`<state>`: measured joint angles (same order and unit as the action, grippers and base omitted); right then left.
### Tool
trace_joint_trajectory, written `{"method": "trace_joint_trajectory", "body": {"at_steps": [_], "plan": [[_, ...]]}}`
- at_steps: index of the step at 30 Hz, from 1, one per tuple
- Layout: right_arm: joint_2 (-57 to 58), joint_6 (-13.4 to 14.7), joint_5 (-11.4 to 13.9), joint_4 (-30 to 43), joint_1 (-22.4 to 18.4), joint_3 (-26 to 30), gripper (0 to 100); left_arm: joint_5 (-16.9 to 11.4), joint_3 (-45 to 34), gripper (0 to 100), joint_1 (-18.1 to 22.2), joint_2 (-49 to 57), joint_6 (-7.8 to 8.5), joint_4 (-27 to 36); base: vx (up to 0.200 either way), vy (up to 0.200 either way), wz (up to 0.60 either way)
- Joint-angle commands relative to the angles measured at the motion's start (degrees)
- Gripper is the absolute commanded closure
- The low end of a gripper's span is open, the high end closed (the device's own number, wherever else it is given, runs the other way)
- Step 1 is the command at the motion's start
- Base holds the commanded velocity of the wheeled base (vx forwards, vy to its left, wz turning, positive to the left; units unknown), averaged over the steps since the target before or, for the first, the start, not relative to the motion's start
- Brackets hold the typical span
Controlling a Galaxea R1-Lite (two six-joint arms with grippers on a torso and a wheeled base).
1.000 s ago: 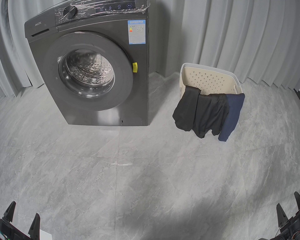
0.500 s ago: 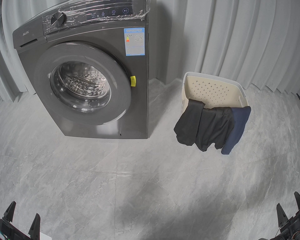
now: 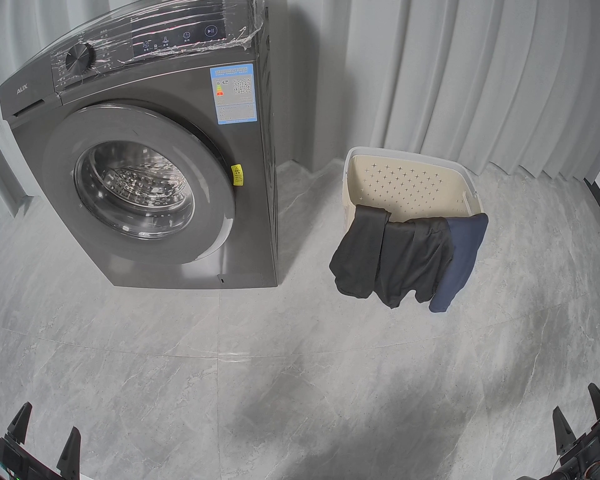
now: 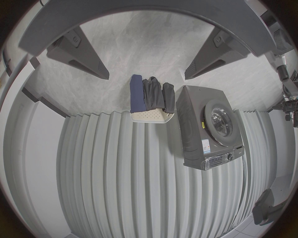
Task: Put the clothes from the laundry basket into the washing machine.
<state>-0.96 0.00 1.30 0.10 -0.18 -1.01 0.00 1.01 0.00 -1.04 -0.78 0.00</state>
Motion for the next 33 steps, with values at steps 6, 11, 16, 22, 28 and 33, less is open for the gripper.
{"method": "trace_joint_trajectory", "body": {"at_steps": [6, 11, 16, 22, 28, 33], "plan": [[0.52, 0.0, 0.01, -0.01, 0.01, 1.01, 0, 0.0, -1.01, 0, 0.0, 0.95, -0.1, 0.0, 0.0, -0.2, 0.0], [0.52, 0.0, 0.01, -0.01, 0.09, 1.01, 0, 0.0, -1.01, 0, 0.0, 0.95, -0.1, 0.0, 0.0, -0.2, 0.0], [0.52, 0.09, 0.01, -0.01, 0.01, 1.01, 0, 0.0, -1.01, 0, 0.0, 0.95, -0.1, 0.0, 0.0, -0.2, 0.0], [0.52, 0.0, 0.01, -0.01, 0.09, 1.01, 0, 0.09, -1.01, 0, 0.0, 0.95, -0.1, 0.0, 0.0, -0.2, 0.0], [0.52, 0.0, 0.01, -0.01, 0.09, 1.01, 0, 0.09, -1.01, 0, 0.0, 0.95, -0.19, -0.09, 0.0, -0.2, 0.0], [0.52, 0.0, 0.01, -0.01, 0.09, 1.01, 0, 0.09, -1.01, 0, 0.0, 0.95, -0.27, 0.0, 0.0, -0.12, 0.0]]}}
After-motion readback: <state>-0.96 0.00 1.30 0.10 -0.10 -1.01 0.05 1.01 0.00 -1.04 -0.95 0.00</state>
